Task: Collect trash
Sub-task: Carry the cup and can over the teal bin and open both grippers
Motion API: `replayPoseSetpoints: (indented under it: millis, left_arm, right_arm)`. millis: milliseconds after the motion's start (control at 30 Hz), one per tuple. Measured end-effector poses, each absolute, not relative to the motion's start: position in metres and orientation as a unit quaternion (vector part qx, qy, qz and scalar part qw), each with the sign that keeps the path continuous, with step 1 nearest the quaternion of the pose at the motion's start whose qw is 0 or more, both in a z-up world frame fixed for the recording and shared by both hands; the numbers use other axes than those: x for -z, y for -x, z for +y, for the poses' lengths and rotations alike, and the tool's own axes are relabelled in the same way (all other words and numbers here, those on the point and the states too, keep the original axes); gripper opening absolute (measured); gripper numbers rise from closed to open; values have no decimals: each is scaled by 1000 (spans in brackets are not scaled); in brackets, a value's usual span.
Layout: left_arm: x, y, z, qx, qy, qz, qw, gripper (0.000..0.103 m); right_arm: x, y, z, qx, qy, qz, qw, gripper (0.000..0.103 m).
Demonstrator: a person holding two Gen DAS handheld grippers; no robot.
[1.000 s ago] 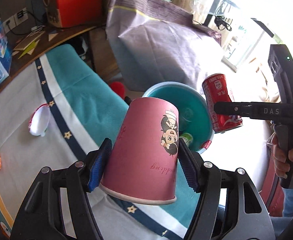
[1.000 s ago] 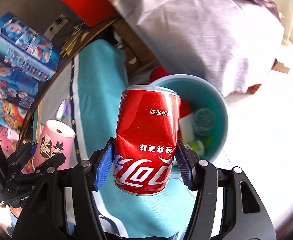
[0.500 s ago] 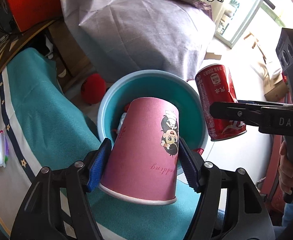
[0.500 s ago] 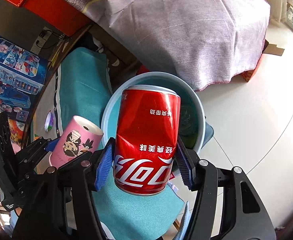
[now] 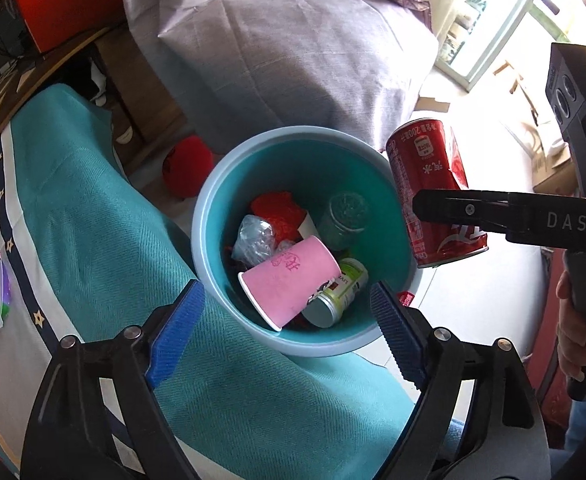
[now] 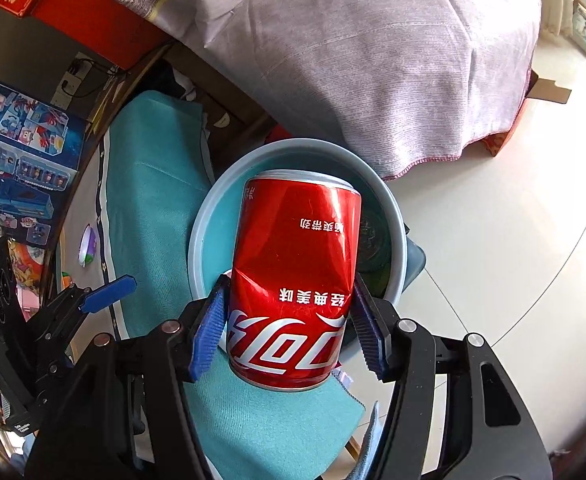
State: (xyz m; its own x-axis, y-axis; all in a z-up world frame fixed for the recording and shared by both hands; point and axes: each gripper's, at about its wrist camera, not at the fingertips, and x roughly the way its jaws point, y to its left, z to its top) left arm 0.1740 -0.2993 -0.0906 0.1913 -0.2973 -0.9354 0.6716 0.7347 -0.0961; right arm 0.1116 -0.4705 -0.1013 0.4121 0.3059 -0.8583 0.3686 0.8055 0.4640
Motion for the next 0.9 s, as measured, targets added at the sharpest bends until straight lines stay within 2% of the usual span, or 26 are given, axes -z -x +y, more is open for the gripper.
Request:
replayPoseSetpoints:
  millis: [133,200,333,400,433,900]
  left_arm:
    - [94,-174,-294,318,-163,560,748,88]
    - [95,-173,-291,318,-160,561,748,95]
    - [93,-171,-288,322,-154,557,750,95]
    - [92,-171,-287,323,-152,556,751,95]
    - [92,-170,-285,323,-151,556,751,95]
    - [88,-165,-259,319,-119,564,752,95]
  right_arm:
    - [104,-117,-467,22,-303,549,779,56]
    - [104,-121,-463,22,-295,551,780,56]
    - [103,-129,-457,28,-280,553,784,57]
    - [103,-132,-455,28,-284,554,782,72]
    - [103,-133,-455,30,-285,553,783,74]
    - [105,-122,-441,46,-294,572,765,84]
